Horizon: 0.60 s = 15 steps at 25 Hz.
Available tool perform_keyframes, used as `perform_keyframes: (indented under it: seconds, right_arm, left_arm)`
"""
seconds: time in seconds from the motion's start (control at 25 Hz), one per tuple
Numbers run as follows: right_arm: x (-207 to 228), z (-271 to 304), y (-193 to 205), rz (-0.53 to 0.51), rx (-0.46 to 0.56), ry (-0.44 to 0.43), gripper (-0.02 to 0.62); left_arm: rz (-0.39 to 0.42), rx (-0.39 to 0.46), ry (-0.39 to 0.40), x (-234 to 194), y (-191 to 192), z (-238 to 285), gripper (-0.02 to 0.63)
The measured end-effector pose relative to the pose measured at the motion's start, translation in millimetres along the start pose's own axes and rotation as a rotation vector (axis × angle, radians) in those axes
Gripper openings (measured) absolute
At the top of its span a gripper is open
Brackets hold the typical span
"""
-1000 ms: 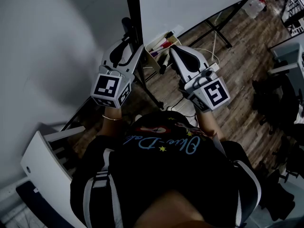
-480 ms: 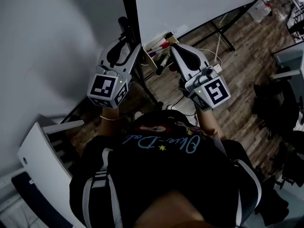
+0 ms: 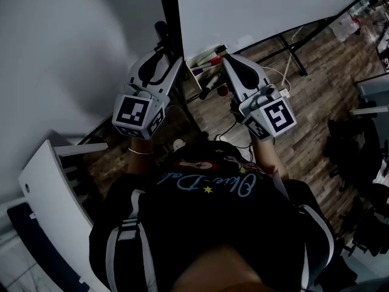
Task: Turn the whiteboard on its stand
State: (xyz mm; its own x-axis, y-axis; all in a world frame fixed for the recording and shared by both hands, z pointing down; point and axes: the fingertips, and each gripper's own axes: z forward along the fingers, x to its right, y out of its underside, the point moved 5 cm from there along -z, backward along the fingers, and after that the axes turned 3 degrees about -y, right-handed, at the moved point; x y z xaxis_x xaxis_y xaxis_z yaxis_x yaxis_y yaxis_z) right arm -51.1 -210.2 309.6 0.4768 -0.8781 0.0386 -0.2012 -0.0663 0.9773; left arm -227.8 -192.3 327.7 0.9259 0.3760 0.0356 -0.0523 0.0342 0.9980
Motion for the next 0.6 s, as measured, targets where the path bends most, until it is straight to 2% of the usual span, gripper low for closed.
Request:
perform_keyframes:
  seconds: [0.6]
  right_arm:
    - [6,17,0,0.032,0.007,-0.092,0.035]
  left_arm:
    - [0.010,-0.025,-0.076,1,-4,-10,0.184]
